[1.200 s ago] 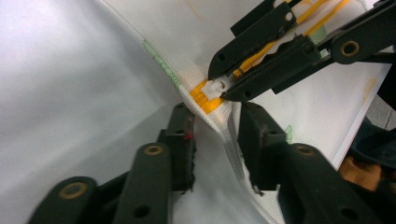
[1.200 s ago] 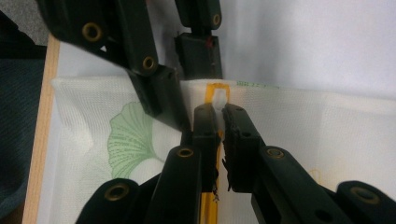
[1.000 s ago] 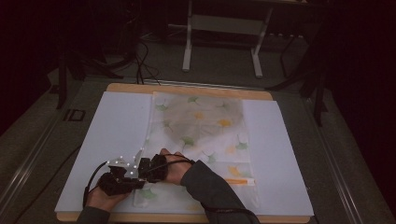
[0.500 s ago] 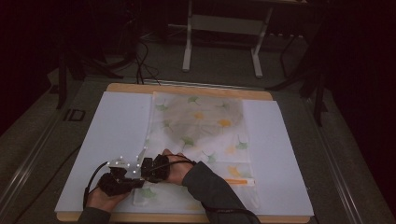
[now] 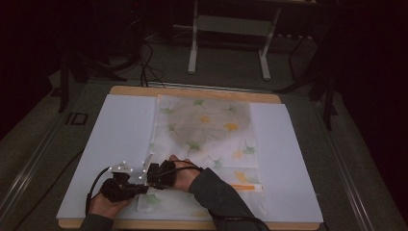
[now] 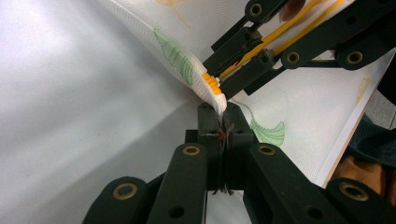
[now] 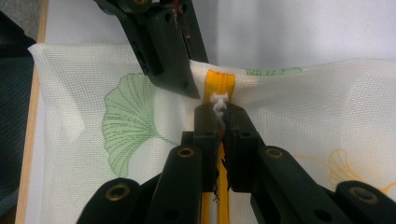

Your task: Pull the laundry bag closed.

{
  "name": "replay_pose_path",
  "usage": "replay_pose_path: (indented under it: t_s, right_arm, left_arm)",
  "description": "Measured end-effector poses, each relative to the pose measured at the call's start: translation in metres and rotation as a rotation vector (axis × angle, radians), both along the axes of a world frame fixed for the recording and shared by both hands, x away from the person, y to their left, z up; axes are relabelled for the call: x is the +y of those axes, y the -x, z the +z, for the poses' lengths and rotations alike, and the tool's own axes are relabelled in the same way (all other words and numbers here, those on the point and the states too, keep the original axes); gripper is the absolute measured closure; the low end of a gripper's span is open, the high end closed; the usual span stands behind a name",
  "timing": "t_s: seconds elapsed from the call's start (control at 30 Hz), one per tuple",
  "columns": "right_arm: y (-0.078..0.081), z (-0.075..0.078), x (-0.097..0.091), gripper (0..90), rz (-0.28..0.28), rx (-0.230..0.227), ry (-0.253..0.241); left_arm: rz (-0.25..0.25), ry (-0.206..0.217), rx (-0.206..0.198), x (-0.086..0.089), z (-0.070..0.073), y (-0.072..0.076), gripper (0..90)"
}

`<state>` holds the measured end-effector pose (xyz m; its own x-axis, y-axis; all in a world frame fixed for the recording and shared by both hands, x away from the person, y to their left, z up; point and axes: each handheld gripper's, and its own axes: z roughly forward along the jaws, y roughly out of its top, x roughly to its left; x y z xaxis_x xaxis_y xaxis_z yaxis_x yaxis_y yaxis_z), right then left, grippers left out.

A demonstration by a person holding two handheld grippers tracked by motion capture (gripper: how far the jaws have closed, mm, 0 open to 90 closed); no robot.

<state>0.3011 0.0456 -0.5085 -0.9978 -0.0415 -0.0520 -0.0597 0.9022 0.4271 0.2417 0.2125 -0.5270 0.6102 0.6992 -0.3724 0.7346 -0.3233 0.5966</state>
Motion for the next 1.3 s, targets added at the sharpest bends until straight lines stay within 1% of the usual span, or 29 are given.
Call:
replay_pose_path:
  t_s: [0.17, 0.23, 0.37, 0.43, 0.5, 0.67, 0.8, 0.87, 1.0, 1.03, 1.1, 1.17, 1.3]
  right_arm:
    - [0.001, -0.001, -0.001, 85.0, -0.002, 0.001, 0.006]
    - [0.001, -0.001, -0.002, 84.9, 0.000, -0.009, 0.009]
    - [0.002, -0.001, -0.003, 85.0, -0.004, -0.012, 0.015]
    - [0.004, 0.000, -0.003, 85.0, 0.001, -0.026, 0.024]
    - [0.006, 0.000, -0.004, 85.1, -0.001, -0.030, 0.029]
    - [0.005, 0.000, -0.008, 85.1, -0.006, -0.028, 0.038]
    - [0.009, 0.000, -0.010, 85.2, 0.007, -0.067, 0.054]
    - [0.010, 0.001, -0.011, 85.2, 0.008, -0.066, 0.060]
    - [0.010, 0.002, -0.013, 85.2, 0.008, -0.066, 0.052]
    - [0.010, 0.003, -0.013, 85.3, 0.008, -0.069, 0.055]
    - [0.011, 0.002, -0.013, 85.3, 0.013, -0.090, 0.074]
    - [0.011, 0.001, -0.015, 85.3, 0.009, -0.078, 0.070]
    - [0.010, 0.001, -0.019, 85.3, 0.004, -0.077, 0.073]
  left_arm:
    - [-0.003, 0.006, -0.001, 0.000, 0.000, 0.000, 88.8]
    - [-0.002, 0.012, -0.002, 0.001, 0.001, 0.000, 88.8]
    - [0.000, 0.021, -0.003, 0.002, 0.001, 0.000, 88.8]
    - [-0.003, 0.034, -0.003, 0.003, 0.001, 0.000, 88.8]
    - [0.000, 0.041, 0.000, 0.004, 0.001, 0.000, 88.9]
    - [-0.002, 0.046, -0.006, 0.005, 0.001, 0.000, 88.9]
    - [-0.006, 0.049, -0.002, 0.006, 0.001, 0.000, 88.9]
    - [-0.010, 0.049, -0.006, 0.005, 0.001, 0.000, 88.9]
    - [-0.010, 0.054, -0.010, 0.005, 0.002, 0.001, 88.8]
    - [-0.008, 0.056, -0.010, 0.006, 0.002, 0.001, 88.8]
    - [-0.006, 0.061, -0.008, 0.007, 0.002, 0.001, 88.8]
    - [-0.006, 0.063, -0.008, 0.007, 0.002, 0.001, 88.8]
    - [-0.008, 0.063, -0.015, 0.007, 0.003, 0.001, 88.9]
